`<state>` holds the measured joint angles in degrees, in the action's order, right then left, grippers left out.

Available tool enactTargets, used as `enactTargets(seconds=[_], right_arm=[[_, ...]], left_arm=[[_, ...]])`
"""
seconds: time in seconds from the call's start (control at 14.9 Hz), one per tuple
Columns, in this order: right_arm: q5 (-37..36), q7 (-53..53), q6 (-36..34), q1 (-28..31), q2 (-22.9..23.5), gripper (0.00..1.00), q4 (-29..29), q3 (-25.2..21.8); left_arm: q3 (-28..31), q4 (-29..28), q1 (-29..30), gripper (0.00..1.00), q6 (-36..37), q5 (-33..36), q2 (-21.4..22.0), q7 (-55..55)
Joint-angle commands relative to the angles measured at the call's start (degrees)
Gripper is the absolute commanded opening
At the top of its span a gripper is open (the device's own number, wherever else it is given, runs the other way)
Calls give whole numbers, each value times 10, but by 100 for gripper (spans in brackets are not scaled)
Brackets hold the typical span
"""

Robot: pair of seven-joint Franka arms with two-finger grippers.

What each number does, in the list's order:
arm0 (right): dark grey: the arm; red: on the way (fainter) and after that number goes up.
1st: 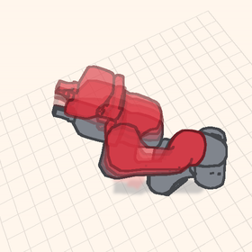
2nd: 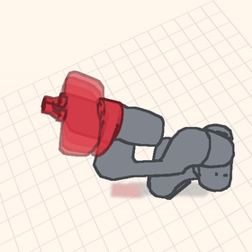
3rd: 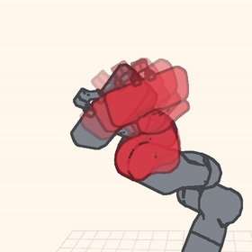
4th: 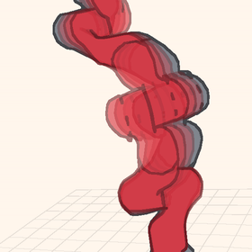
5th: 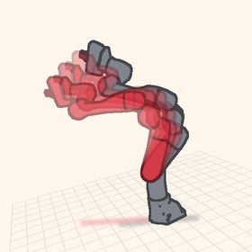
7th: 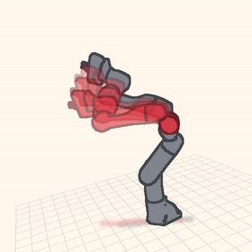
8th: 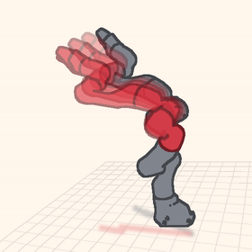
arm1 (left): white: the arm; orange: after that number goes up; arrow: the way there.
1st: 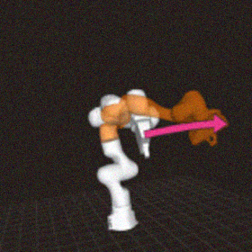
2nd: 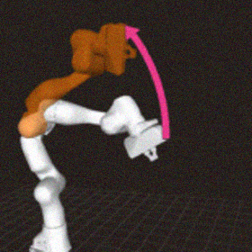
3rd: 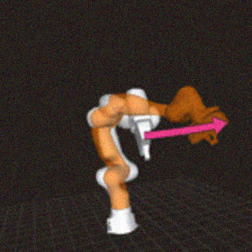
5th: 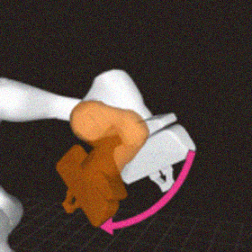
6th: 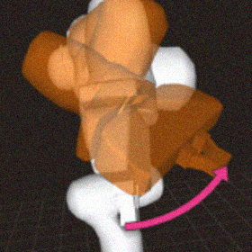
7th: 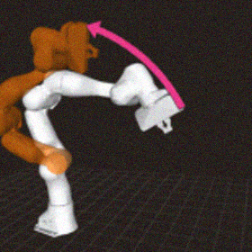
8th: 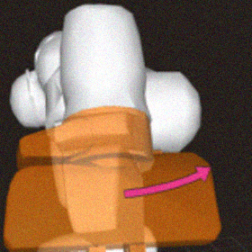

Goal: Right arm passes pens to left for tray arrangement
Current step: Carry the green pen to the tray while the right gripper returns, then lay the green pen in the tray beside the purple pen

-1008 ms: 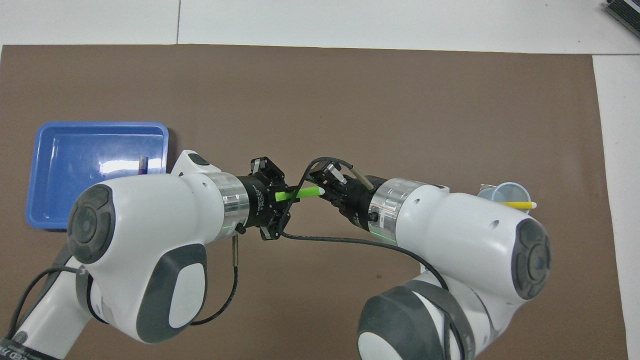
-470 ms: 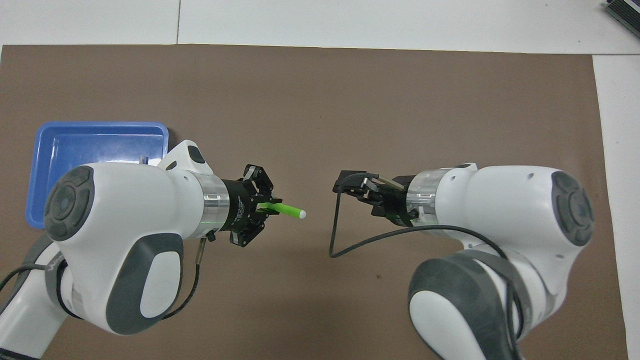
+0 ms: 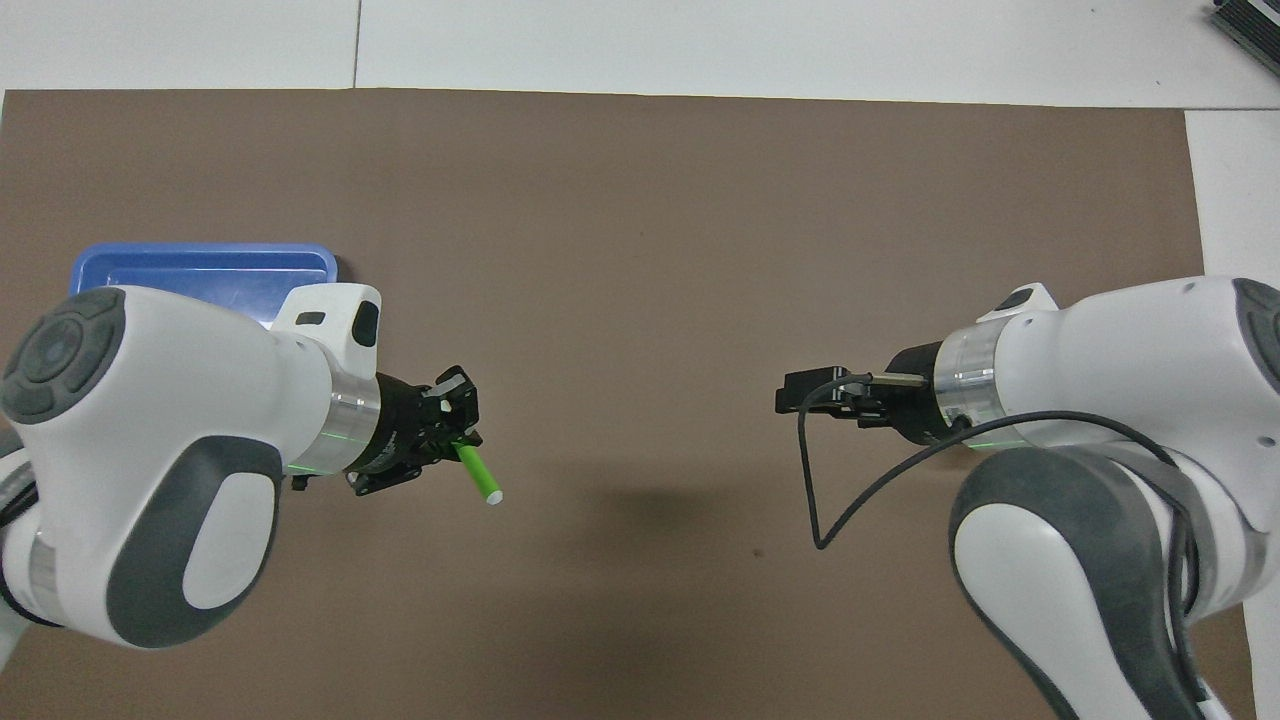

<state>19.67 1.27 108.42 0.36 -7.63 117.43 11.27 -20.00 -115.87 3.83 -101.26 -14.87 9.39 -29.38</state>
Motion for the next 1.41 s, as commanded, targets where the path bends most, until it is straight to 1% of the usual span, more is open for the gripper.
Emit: enactTargets(seconds=[0.0,0.13,0.27,0.4,0.47,0.6,0.74,0.81,0.87,0.94,1.01,1.07,1.14,1.28,1.34], right_arm=[[-41,164,-29,55,-15,100,10,7],[-72,272,-29,82,-19,100,17,7],[-111,356,-23,86,-19,100,24,7],[-157,450,-14,86,-19,100,30,7],[-171,500,-5,88,-19,100,42,7],[-196,629,36,117,-19,100,72,8],[-210,753,97,144,-17,100,100,8],[-212,788,113,154,-14,100,108,8],[-212,798,115,159,-12,99,112,8],[-213,802,116,162,-12,94,114,8],[-213,806,116,164,-12,84,115,8],[-214,808,117,169,-9,76,115,8],[-214,810,122,173,-5,70,116,8],[-214,828,130,184,3,68,116,8],[-214,843,142,190,9,66,116,8]], left_arm=[[-2,6,37,0,30,61,7,133],[-1,6,63,0,34,102,7,224],[-1,6,99,0,34,120,7,301],[-1,5,127,0,27,125,5,345],[-1,5,145,0,22,131,1,367],[-1,0,175,0,-2,143,-5,390],[-1,-1,201,0,-31,146,-28,409],[-1,-1,208,0,-49,163,-40,411],[-1,-1,212,0,-67,177,-53,412],[-1,-1,214,0,-85,180,-66,412],[-1,-1,223,0,-103,182,-77,411],[-1,-1,227,0,-117,190,-88,411],[-1,-2,227,0,-135,200,-99,410],[-1,-3,229,0,-155,206,-117,410],[-1,-3,229,0,-171,208,-125,408]])
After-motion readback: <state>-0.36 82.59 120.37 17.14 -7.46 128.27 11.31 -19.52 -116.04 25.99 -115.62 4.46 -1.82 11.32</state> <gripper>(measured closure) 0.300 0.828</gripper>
